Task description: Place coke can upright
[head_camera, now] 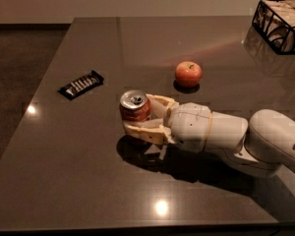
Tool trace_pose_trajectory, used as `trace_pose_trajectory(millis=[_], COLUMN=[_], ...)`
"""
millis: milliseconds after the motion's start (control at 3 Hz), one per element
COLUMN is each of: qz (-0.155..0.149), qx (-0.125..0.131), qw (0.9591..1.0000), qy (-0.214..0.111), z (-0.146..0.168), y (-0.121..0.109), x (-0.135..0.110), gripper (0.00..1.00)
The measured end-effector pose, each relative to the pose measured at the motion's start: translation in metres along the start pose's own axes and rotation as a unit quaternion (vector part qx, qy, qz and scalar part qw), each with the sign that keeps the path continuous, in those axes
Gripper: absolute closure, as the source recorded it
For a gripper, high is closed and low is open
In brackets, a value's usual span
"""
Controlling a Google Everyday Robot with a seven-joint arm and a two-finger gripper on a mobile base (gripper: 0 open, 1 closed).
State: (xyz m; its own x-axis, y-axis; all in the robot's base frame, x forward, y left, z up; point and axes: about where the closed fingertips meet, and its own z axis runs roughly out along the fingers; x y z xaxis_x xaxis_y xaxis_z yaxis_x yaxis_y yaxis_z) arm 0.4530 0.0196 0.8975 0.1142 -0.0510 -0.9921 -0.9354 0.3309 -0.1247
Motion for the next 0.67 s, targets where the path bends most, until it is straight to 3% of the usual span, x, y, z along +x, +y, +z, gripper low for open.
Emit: trace_pose_trajectory(millis=[667], qz=[-0.001], qx=[-0.004], qw=[1.0000], qy=[0.000], z=[0.0032], y=[0.0025], x=[-0.0018], gripper=[0.07])
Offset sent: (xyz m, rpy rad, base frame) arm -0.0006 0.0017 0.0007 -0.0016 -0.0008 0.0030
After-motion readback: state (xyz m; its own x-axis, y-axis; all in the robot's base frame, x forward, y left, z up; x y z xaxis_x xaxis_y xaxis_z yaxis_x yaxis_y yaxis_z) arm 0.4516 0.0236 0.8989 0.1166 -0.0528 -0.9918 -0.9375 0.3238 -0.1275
